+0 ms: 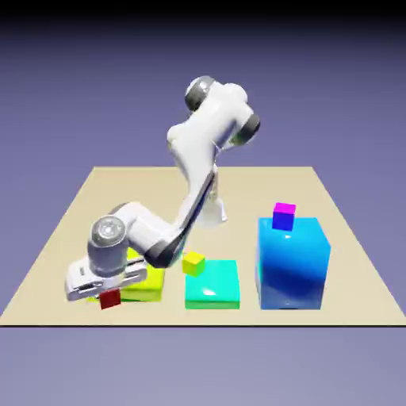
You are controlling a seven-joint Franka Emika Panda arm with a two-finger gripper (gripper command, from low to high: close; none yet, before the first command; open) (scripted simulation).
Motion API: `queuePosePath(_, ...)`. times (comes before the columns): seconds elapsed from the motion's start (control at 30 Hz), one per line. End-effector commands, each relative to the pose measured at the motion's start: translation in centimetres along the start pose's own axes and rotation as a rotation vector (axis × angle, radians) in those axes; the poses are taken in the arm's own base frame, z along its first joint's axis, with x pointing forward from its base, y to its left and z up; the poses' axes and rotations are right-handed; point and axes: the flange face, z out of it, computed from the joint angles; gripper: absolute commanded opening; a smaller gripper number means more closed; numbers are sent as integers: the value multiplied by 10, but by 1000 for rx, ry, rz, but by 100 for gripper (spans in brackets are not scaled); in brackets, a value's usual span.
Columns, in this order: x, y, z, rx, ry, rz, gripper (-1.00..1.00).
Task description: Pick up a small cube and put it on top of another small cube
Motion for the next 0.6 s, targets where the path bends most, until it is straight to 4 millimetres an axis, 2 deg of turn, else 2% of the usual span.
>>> queuePosePath(0.0,-6,10,-4,17,-14,44,-100)
queuePosePath(0.2,-45,71,-29,111,-102,297,-100)
queuePosePath(0.4,-93,129,-51,171,-182,536,-100)
queuePosePath(0.47,-98,135,-53,176,-189,561,-100)
queuePosePath(0.57,-97,121,-3,176,-189,560,-100)
